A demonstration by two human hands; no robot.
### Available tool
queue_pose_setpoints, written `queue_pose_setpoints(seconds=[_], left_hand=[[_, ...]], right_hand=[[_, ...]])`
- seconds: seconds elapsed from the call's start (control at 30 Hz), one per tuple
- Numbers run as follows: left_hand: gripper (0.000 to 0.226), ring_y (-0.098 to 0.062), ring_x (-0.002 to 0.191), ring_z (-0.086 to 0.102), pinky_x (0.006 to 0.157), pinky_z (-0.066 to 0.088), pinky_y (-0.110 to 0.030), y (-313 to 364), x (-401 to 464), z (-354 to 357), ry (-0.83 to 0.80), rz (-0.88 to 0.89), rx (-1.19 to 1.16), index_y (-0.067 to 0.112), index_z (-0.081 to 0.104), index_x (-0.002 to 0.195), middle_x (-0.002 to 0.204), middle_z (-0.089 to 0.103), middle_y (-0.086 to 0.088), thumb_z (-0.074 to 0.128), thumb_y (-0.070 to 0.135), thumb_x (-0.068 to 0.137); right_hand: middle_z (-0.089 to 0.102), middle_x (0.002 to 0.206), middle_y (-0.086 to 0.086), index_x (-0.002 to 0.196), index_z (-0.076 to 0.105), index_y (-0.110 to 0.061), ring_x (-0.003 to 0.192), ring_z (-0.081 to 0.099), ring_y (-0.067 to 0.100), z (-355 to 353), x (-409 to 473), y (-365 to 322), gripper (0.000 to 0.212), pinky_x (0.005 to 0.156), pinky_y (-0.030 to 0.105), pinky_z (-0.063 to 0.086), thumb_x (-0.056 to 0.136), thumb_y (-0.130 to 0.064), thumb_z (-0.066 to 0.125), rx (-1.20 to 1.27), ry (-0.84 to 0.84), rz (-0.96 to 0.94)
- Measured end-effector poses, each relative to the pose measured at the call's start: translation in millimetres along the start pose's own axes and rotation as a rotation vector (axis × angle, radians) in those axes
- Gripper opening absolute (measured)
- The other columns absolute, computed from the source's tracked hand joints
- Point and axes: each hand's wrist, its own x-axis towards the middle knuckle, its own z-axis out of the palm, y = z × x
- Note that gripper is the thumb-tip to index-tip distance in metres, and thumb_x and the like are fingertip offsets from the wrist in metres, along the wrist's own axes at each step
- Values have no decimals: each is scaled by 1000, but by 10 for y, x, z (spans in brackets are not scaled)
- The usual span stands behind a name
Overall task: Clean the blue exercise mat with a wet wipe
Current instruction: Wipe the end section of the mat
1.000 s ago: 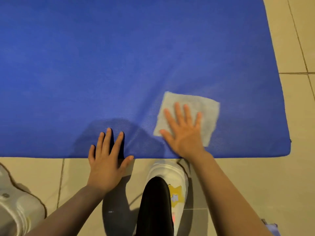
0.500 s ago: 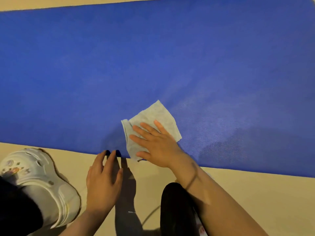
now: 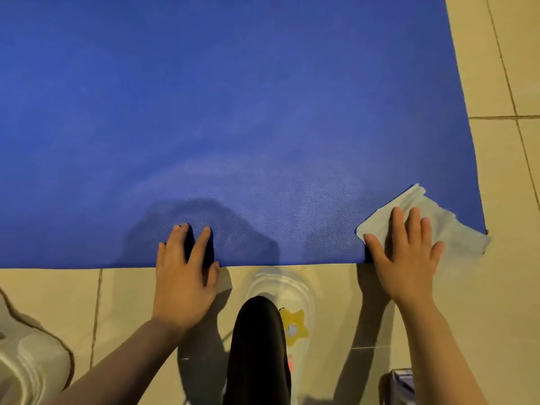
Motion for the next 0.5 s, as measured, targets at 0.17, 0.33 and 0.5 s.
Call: queue_pose_setpoints(seconds=[0.17,0.33,0.5], left_hand=[[60,-38,138,33,109,34,-61,-33,-9,-19,-24,16,24,11,49,143,149,37,-19,42,44,93],[64,-40,135,35,106,37,-61,-33,-2,-32,-39,10,35,11,48,144,149,38,-21,39,49,92],[65,-40,134,36,104,38,-60,-81,12,-37,-36,36,54,11,49,143,147,40,-23,39,48,91]], right_hand=[[3,165,6,155,20,-31,151,-3,33,272,-97,-897,84,114,57,-13,82,-71,19,31,-121,-246],[12,164,3,152,34,-29,151,4,32,514,-339,-1773,68,110,52,-25,92,-48,58,-28,-191,-804],[35,157,0,140,53,-29,146,30,26,470,-144,-1432,54,118,55,8,88,-42,58,118,-186,-803]])
